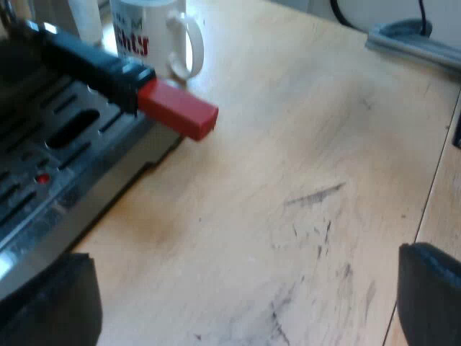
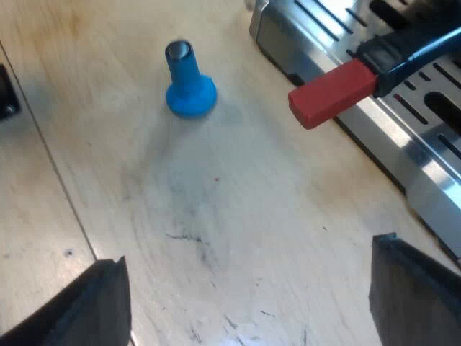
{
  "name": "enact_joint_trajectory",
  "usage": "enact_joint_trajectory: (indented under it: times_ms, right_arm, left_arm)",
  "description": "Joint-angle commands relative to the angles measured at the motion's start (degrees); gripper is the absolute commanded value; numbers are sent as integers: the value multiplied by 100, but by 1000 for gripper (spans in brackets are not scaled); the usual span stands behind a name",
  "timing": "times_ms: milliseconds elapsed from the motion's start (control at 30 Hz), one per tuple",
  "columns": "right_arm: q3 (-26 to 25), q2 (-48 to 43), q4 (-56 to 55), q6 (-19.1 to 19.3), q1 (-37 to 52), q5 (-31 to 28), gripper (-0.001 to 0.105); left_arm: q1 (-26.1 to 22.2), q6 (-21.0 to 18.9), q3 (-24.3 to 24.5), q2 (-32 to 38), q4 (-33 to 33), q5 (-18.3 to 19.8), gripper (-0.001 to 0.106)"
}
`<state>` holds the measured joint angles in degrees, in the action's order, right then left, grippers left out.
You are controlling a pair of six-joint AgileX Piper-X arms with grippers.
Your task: Grind coffee beans and then tamp
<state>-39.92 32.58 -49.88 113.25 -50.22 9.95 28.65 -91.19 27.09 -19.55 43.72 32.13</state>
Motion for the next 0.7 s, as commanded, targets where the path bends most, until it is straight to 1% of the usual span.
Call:
enact_joint_trajectory:
  times_ms: [33, 167, 267, 333, 433, 467, 533, 567, 633, 700]
  right_arm:
    - [-52, 121, 159, -186, -275, -343, 70]
    - [-52, 420, 234, -653, -745, -688, 70]
    - [-52, 676, 273, -850, -1029, -995, 70]
    - [-52, 835, 369, -1096, -1171, -1145, 70]
    - [-52, 1032, 568, -1412, -1341, -1321, 70]
    - [-52, 1057, 619, -1478, -1357, -1374, 70]
    - [-52, 1191, 795, -1758, -1457, -1532, 70]
    - [-52, 1222, 835, -1817, -1477, -1603, 70]
    - [-52, 1322, 946, -2121, -1515, -1796, 70]
    - [-52, 1408, 1024, -2215, -1540, -1914, 70]
  left_arm:
    - [31, 26, -138, -14, -156, 94, 84]
    - [31, 26, -316, -14, -168, 94, 84]
    - [31, 26, -344, -14, -253, 100, 84]
    - [31, 26, -344, -14, -404, 100, 84]
    - [31, 26, -344, -14, -660, 100, 84]
    - [31, 26, -344, -14, -683, 100, 84]
    - [31, 26, -344, -14, -785, 100, 84]
    - [31, 26, -357, -14, -813, 100, 84]
    - [31, 26, -373, -14, -854, 100, 84]
    - [31, 26, -391, -19, -855, 100, 84]
